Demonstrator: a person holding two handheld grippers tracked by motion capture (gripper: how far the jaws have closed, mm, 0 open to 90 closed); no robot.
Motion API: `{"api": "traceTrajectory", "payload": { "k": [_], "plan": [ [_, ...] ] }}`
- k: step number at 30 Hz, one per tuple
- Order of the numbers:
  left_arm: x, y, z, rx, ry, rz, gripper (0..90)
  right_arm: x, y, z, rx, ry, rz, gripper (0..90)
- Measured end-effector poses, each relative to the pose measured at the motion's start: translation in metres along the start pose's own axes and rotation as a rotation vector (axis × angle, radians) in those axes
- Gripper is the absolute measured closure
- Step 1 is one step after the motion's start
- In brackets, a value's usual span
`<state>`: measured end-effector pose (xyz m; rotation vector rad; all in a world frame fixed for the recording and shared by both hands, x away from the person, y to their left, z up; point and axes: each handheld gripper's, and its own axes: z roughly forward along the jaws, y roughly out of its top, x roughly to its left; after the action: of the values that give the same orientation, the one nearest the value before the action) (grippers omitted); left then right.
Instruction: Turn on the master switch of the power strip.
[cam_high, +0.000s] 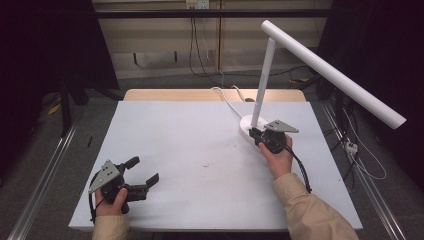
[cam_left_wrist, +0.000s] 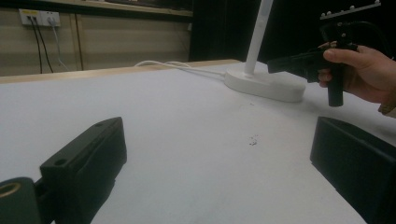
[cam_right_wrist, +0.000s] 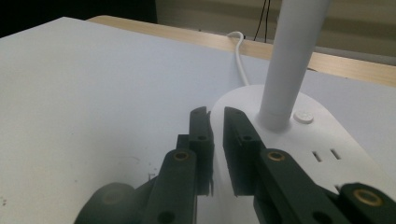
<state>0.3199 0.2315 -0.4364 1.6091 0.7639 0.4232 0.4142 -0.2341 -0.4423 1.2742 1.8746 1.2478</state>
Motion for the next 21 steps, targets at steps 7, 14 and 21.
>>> {"api": "traceTrajectory", "payload": {
  "k": [7, 14, 21],
  "plan": [
    [0.0, 0.0, 0.0, 0.005, -0.002, 0.008, 3.3, -0.005, -0.002, 0.005, 0.002, -0.018, 0.025, 87.6],
    [0.0, 0.0, 0.002, 0.005, -0.002, 0.005, 3.4, -0.007, -0.004, 0.01, 0.013, -0.025, 0.04, 89.4],
    [0.0, 0.0, 0.002, 0.006, -0.002, 0.001, 3.4, -0.002, 0.002, 0.018, 0.012, -0.025, 0.013, 90.0]
  ]
}}
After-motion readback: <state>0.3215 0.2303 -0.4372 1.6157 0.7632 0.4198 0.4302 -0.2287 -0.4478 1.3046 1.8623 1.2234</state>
